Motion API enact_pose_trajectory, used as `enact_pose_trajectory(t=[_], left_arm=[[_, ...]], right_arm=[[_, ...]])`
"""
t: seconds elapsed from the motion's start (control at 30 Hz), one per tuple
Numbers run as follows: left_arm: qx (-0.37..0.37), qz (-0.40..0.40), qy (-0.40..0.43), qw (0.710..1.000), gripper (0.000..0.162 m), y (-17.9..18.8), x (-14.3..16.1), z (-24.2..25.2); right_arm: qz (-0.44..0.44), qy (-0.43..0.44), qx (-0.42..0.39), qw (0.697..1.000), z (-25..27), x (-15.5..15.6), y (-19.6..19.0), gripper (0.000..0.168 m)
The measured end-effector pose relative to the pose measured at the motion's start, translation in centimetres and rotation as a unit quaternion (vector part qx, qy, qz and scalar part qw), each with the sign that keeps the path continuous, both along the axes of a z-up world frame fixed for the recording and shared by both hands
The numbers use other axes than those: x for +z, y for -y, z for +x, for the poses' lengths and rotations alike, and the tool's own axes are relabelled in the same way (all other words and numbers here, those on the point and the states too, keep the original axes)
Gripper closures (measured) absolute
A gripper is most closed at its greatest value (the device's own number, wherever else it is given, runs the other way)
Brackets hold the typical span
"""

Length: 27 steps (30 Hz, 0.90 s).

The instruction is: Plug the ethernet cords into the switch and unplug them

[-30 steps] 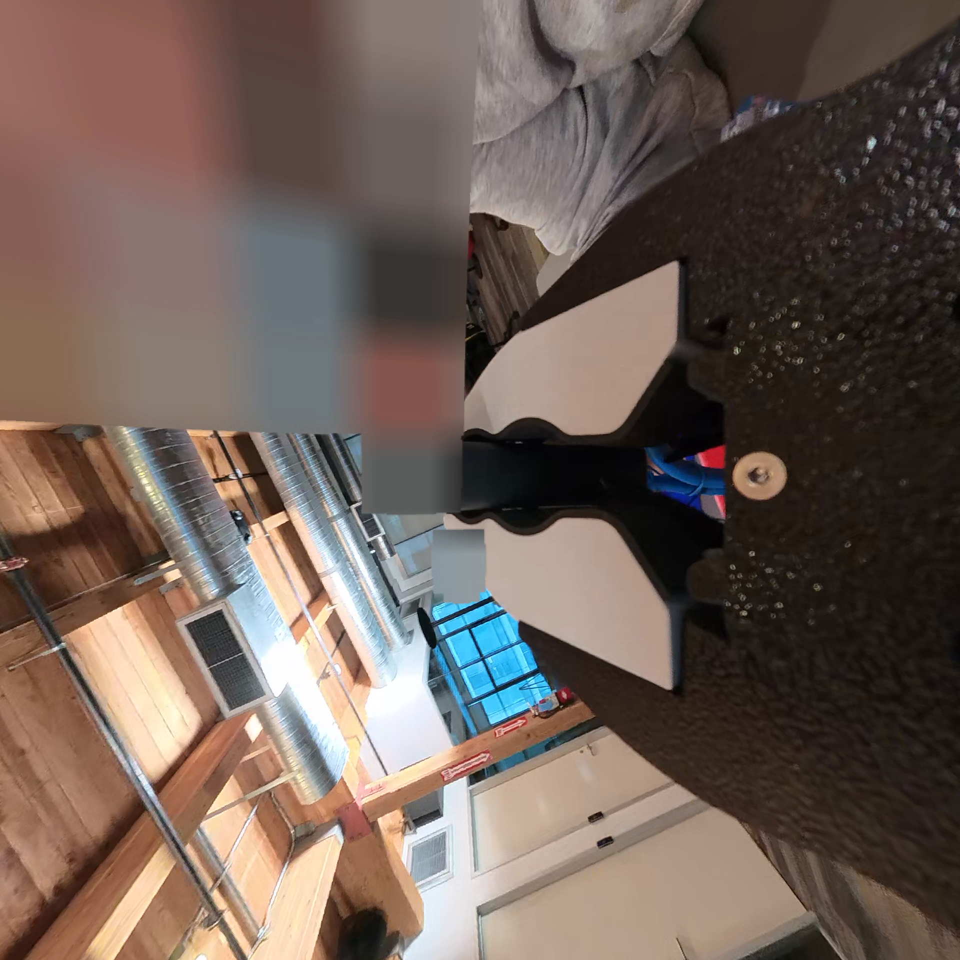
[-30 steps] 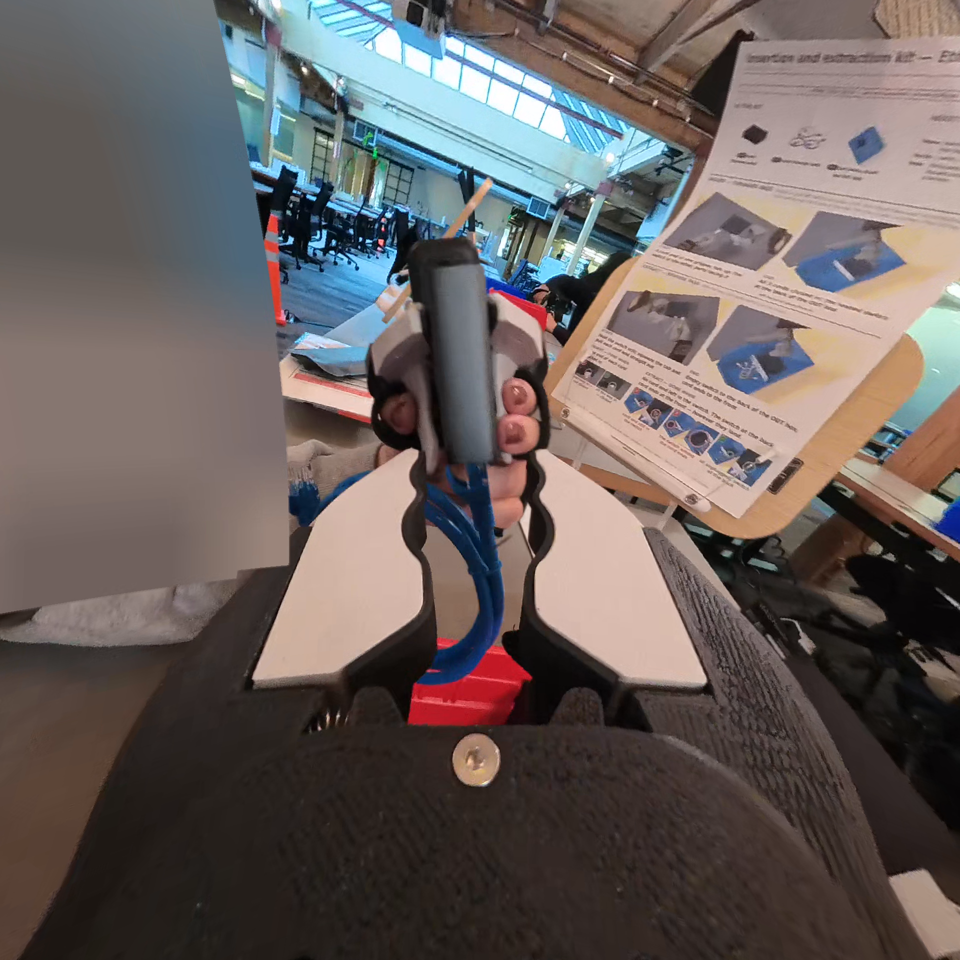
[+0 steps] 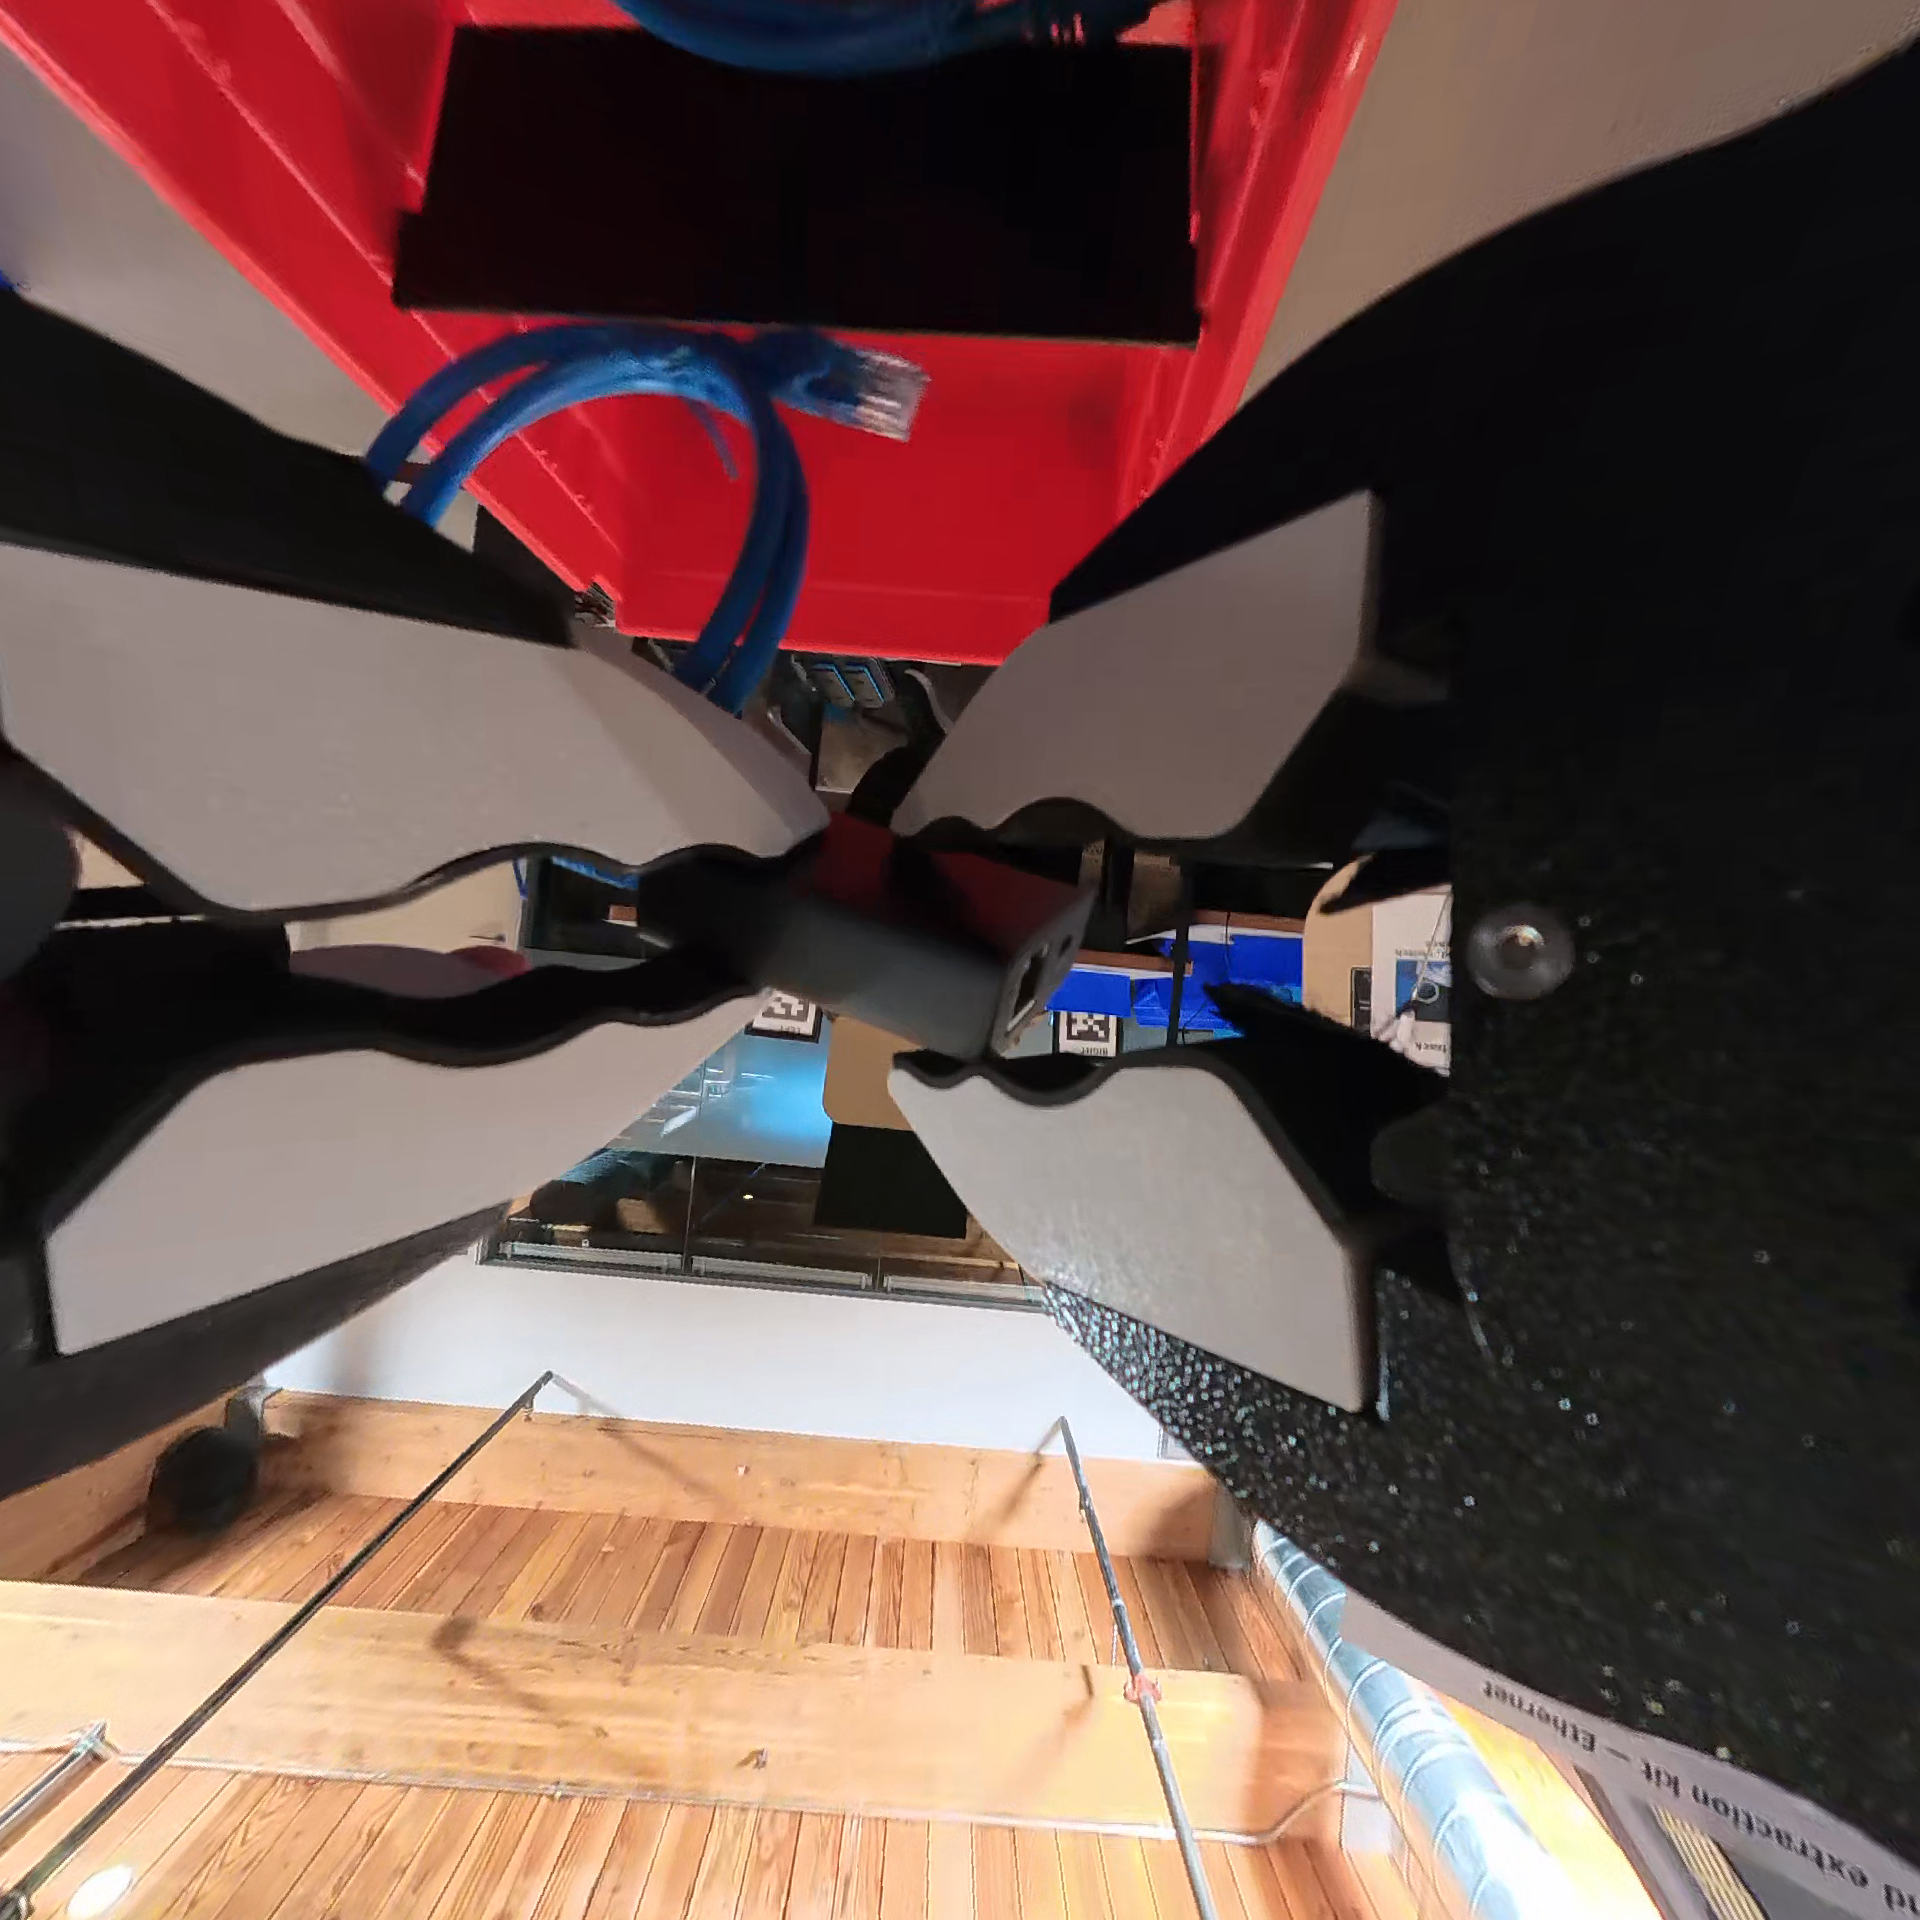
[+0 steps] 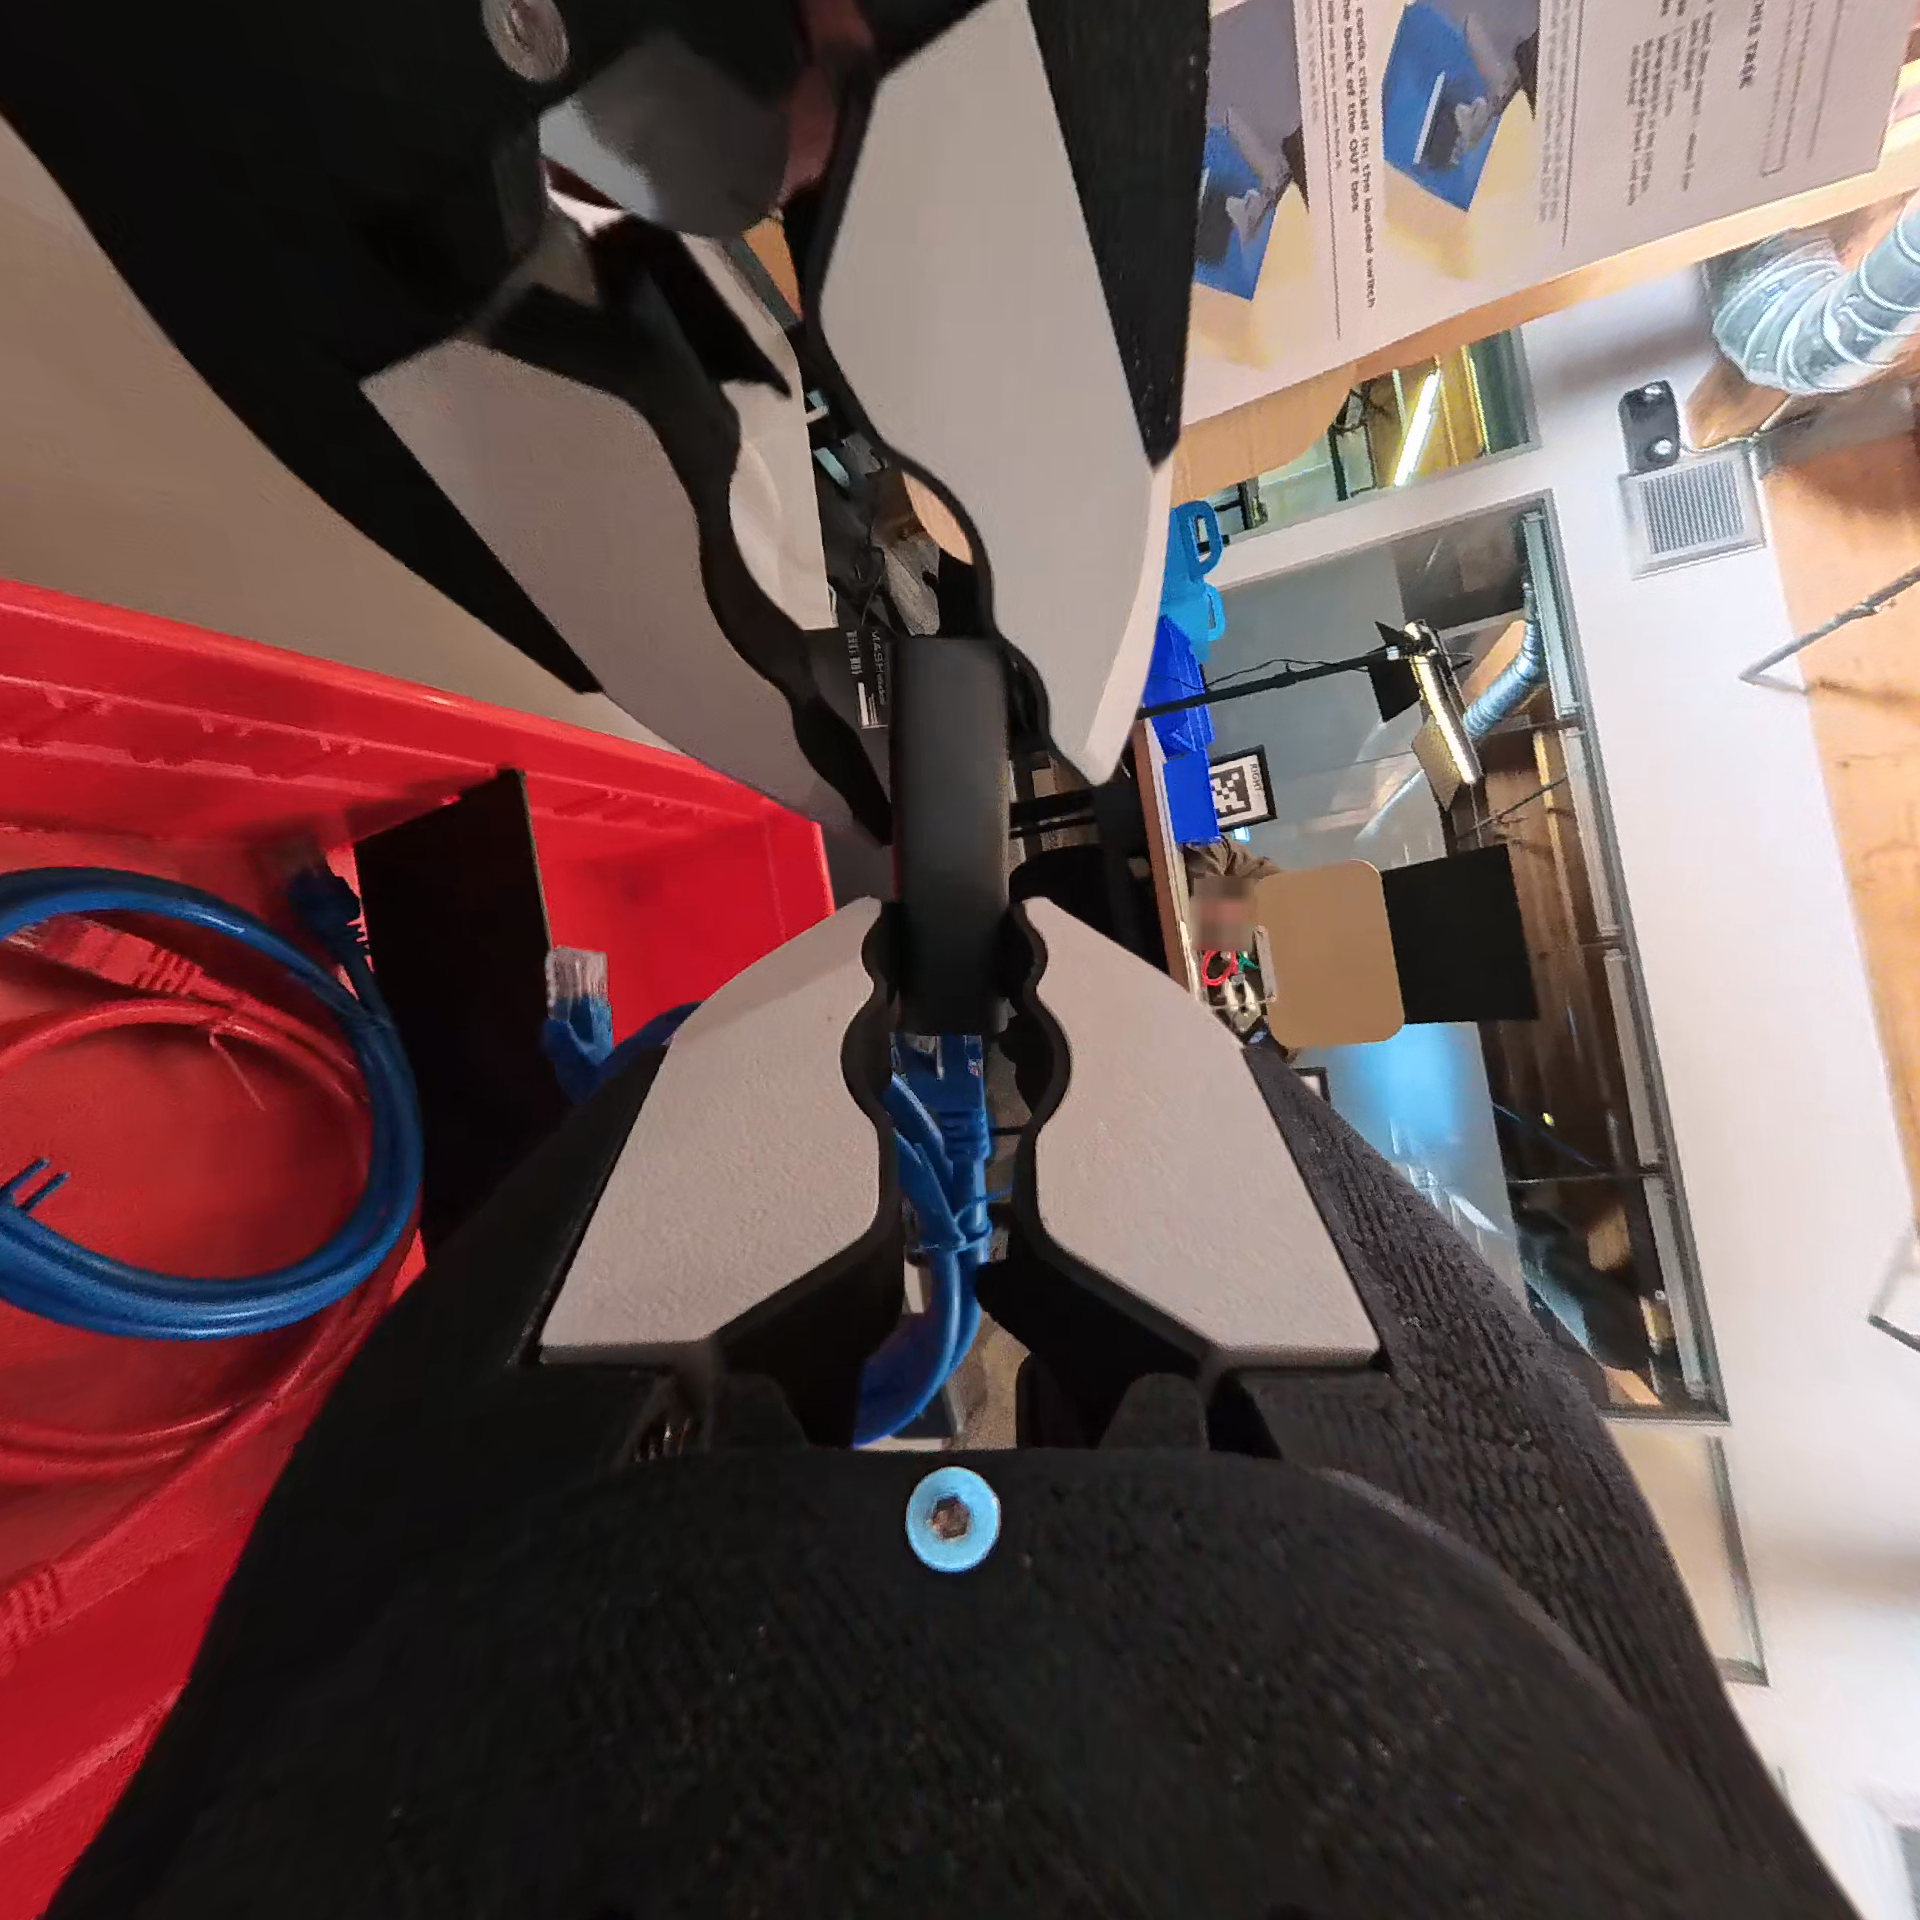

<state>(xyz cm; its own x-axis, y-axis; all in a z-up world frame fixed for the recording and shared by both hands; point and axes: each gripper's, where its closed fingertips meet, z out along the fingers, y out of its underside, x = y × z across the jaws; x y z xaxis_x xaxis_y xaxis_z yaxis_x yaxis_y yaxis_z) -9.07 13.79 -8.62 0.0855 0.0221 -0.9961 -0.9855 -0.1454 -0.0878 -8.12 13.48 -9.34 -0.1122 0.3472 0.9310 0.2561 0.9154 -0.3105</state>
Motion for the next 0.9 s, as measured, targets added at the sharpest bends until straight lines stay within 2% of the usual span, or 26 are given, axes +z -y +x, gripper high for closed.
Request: enact_pose_trajectory(t=[0.13, 0.27, 0.37, 0.53, 0.6, 0.7, 0.73, 0.8, 0.83, 0.9], left_arm=[[-0.012, 0.005, 0.013, 1.0, 0.138, 0.5, 0.2, 0.1], [-0.077, -0.021, 0.101, 0.992, 0.141, 1.2, -0.4, 0.6], [-0.111, -0.042, 0.138, 0.983, 0.141, 1.8, -1.0, 0.8], [-0.157, -0.095, 0.178, 0.967, 0.141, 2.6, -2.2, 1.8], [-0.18, -0.106, 0.194, 0.959, 0.141, 3.0, -2.2, 2.3], [-0.18, -0.108, 0.199, 0.957, 0.14, 2.9, -2.2, 2.3], [-0.171, -0.099, 0.194, 0.961, 0.14, 2.7, -2.1, 2.0], [-0.142, -0.063, 0.193, 0.969, 0.136, 2.0, -1.4, 1.3], [-0.123, -0.026, 0.188, 0.974, 0.129, 1.7, -0.5, 0.8], [-0.071, 0.037, 0.168, 0.983, 0.098, 1.2, 1.1, -0.3]], right_arm=[[-0.012, -0.018, 0.03, 0.999, 0.3, 0.6, 0.3, 0.148], [-0.09, -0.001, 0.07, 0.994, 1.6, 0.6, 0.3, 0.137], [-0.084, 0.023, 0.061, 0.994, 2.2, -0.3, -0.8, 0.133], [-0.087, 0.048, 0.127, 0.987, 2.0, -1.2, 1.5, 0.128], [-0.076, 0.057, 0.14, 0.986, 1.8, -1.7, 2.0, 0.129], [-0.055, 0.048, 0.124, 0.99, 1.5, -1.6, 1.7, 0.148], [-0.051, 0.046, 0.111, 0.991, 1.3, -1.5, 1.4, 0.148], [-0.042, 0.034, 0.072, 0.996, 0.8, -1.0, 0.7, 0.148], [-0.036, 0.023, 0.046, 0.998, 0.6, -0.6, 0.2, 0.148], [-0.011, 0.01, -0.011, 1.0, 0.2, -0.2, -0.9, 0.149]])
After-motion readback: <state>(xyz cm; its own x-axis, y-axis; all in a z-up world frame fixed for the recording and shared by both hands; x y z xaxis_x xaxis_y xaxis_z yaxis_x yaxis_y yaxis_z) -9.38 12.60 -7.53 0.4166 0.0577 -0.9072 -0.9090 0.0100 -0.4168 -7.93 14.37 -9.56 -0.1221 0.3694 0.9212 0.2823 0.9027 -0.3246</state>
